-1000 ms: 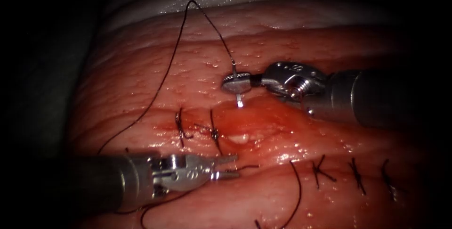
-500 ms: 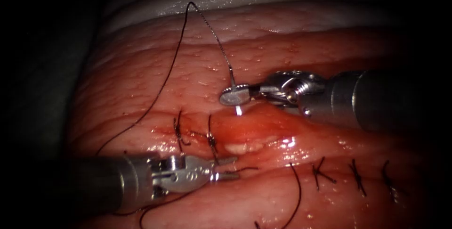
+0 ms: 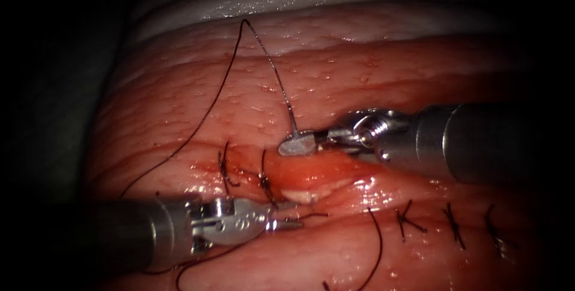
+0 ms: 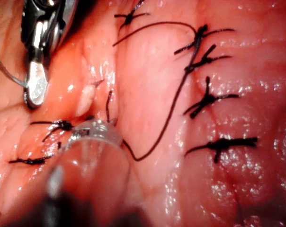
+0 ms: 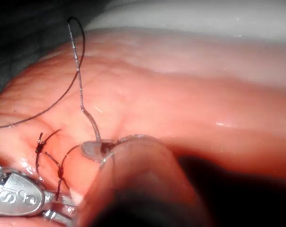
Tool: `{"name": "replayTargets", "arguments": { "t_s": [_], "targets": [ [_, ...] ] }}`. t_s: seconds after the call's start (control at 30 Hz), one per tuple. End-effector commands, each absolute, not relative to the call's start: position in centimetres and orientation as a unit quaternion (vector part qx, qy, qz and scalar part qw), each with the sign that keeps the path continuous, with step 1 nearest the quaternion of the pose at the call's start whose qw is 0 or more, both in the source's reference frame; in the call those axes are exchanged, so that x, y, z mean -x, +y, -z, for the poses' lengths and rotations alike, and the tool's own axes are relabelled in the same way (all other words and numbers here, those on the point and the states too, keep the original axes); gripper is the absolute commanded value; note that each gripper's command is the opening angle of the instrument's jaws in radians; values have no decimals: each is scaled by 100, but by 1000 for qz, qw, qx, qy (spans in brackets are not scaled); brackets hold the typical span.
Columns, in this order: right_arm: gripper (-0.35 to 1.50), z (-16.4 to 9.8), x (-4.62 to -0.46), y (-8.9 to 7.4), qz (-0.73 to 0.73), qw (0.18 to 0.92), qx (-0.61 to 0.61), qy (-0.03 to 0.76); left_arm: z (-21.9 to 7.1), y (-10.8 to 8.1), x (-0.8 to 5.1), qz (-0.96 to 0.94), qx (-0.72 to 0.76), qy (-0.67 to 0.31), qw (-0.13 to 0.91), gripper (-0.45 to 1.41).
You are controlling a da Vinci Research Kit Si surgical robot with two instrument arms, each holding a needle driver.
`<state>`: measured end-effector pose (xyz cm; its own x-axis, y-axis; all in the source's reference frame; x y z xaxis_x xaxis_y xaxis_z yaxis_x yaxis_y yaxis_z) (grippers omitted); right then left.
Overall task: Wound Closure
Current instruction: With the right needle driver, insert the needle through the skin above the wound.
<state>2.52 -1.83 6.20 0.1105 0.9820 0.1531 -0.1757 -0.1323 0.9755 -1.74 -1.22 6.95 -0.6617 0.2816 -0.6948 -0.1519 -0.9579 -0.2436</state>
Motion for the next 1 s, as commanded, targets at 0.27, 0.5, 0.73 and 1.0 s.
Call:
{"name": "replayTargets", "arguments": {
  "t_s": [0.27,0.5,0.73,1.0],
  "targets": [
    [115,-632,-251,-127,-476,610,-345,532,-700,-124,179,-908,394,-83,119,4],
    [128,-638,-248,-103,-423,670,-247,558,-698,-124,179,-908,393,-83,119,4],
    [130,-630,-254,-97,-406,682,-230,563,-698,-124,179,-908,393,-83,119,4],
    [71,-626,-256,-85,-397,691,-218,564,-698,-125,179,-908,393,-83,119,4]
  ]
}}
